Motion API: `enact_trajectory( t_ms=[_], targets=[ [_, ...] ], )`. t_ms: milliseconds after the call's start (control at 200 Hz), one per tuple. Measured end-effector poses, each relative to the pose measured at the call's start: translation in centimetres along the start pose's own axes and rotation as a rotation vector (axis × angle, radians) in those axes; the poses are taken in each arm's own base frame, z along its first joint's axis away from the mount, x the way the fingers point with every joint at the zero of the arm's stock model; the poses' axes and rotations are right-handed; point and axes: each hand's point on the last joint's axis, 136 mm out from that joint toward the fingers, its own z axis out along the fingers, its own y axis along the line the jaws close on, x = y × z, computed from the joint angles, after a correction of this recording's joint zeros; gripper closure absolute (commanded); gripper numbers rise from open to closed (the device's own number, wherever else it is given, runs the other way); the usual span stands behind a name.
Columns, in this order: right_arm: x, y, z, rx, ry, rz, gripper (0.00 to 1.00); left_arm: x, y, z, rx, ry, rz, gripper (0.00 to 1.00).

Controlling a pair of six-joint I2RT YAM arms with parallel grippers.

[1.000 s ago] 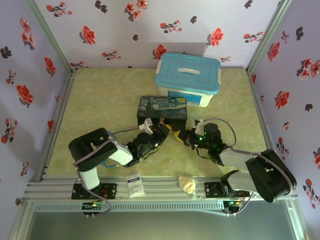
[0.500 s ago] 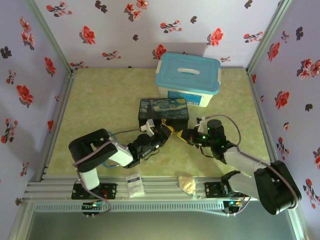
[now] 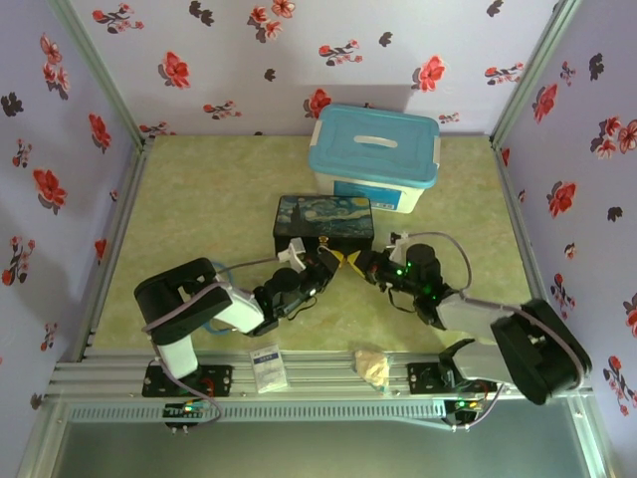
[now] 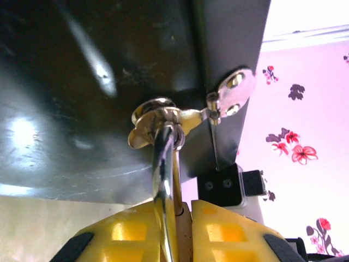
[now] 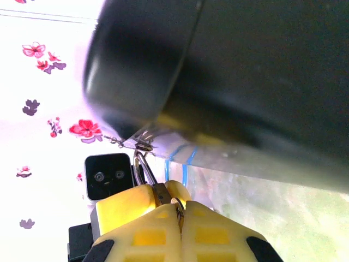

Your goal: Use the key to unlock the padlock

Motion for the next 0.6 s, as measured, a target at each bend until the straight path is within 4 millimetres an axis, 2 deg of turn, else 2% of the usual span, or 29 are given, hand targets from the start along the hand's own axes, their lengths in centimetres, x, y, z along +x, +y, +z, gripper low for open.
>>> enact_trajectory(
  t_ms=[155, 265, 455, 600],
  targets=[
    [0.7, 1.1, -2.7, -0.007, -0.101, -0.080, 1.00, 1.9, -1.2, -0.4, 0.035, 0.042, -0.021, 1.00],
    [0.9, 1.3, -3.7, -0.010, -0.165, -0.104, 1.00, 2.5, -1.9, -0.6, 0.057, 0.052, -0.032, 1.00],
    [1.7, -1.2, -3.6, 0.052, -0.214, -0.097, 1.00, 2.9, -1.5, -0.5, 0.035, 0.054, -0.032, 1.00],
    [1.4, -1.4, -3.4, 0.057, -0.246, -0.095, 1.00, 2.9, -1.4, 0.1, 0.032, 0.042, -0.051, 1.00]
  ],
)
